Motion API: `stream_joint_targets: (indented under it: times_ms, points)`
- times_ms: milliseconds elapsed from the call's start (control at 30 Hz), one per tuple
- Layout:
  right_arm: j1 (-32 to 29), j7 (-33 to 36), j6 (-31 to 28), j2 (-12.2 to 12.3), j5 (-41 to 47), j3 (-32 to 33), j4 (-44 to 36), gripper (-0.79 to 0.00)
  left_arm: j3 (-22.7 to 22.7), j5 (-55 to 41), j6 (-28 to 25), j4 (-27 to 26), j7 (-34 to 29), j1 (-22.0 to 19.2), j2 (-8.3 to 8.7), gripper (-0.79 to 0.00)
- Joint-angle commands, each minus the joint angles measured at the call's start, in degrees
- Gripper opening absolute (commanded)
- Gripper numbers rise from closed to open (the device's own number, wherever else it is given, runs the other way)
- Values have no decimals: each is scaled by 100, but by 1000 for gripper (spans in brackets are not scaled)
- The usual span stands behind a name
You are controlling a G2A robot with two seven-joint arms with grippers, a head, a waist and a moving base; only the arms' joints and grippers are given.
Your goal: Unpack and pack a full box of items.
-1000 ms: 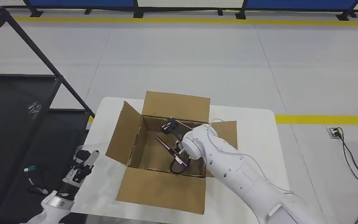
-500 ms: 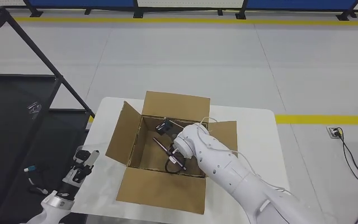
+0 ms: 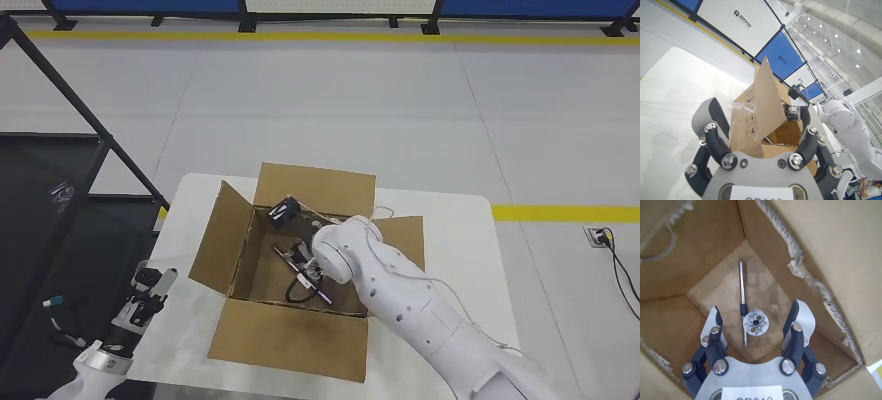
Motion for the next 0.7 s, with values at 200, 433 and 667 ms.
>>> stream_joint_targets:
  times_ms: [200, 433, 667]
  points:
    - [-2360, -611, -1075, 723, -217, 1936, -3495, 0, 161, -11, -156, -273, -10, -78, -13, 0]
    - [-3678, -1167, -1537, 961, -120, 2961, -4740, 0, 525, 302, -30, -570, -333, -260, -11, 0]
    - [-4604, -1164, -2453, 1150, 763, 3917, -5265, 0, 941, 426, 134, -648, -795, -487, -5, 0]
